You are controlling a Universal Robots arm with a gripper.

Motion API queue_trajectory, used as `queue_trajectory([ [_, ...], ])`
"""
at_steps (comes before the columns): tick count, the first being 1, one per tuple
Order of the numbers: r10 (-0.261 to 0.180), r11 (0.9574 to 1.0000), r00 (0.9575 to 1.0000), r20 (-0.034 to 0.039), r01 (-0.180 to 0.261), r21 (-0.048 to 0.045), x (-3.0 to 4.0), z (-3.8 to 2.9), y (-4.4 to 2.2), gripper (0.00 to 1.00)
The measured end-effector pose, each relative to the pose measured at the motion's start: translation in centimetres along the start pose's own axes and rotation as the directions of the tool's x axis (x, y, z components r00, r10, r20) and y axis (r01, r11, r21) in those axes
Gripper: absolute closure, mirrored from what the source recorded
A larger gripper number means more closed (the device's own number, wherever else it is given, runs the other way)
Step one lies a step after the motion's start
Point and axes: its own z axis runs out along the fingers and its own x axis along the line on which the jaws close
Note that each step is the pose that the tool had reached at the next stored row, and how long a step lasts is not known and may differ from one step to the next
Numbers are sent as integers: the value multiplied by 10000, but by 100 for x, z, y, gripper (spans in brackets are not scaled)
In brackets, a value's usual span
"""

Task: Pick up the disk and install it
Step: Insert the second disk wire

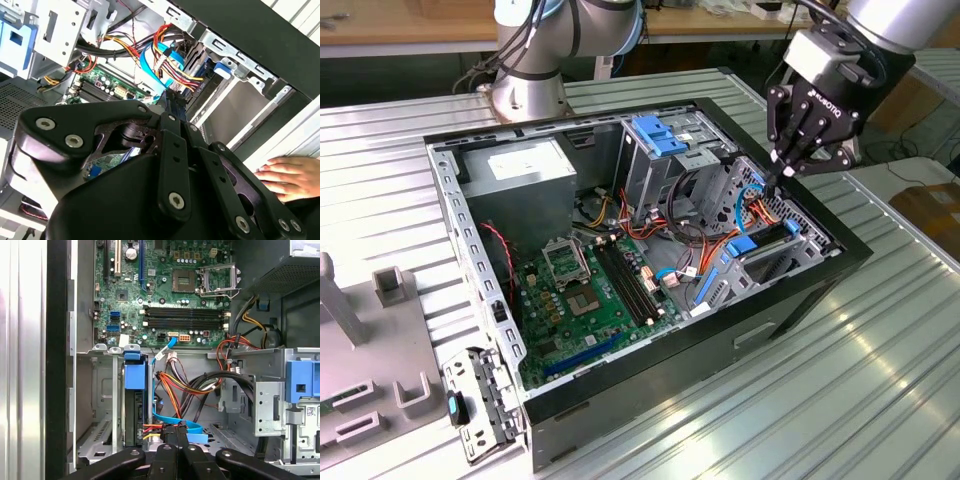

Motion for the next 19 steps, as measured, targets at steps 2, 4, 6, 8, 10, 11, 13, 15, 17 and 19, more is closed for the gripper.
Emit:
queue_trajectory([
  [2, 0, 10000, 10000, -1, 0, 0, -1, 0, 0, 89],
  [4, 0, 10000, 10000, 0, 0, -1, -2, 1, -3, 89],
  [6, 1, 10000, 10000, -36, -1, -1, -25, 2, -19, 71],
  [8, 3, 10000, 10000, -71, -3, -1, -68, 9, -28, 64],
  [10, 4, 10000, 9999, -141, -4, 0, -83, 54, -32, 64],
  [11, 5, 10000, 9999, -167, -5, -1, -83, 68, -33, 64],
  [13, 7, 10000, 9997, -254, -7, -1, -83, 94, -33, 64],
  [15, 10, 10000, 9993, -372, -10, -1, -85, 96, -33, 64],
  [17, 26, 10000, 9958, -910, -26, -1, -106, 102, -33, 64],
  [19, 27, 10000, 9954, -956, -27, -1, -179, 114, -34, 64],
])
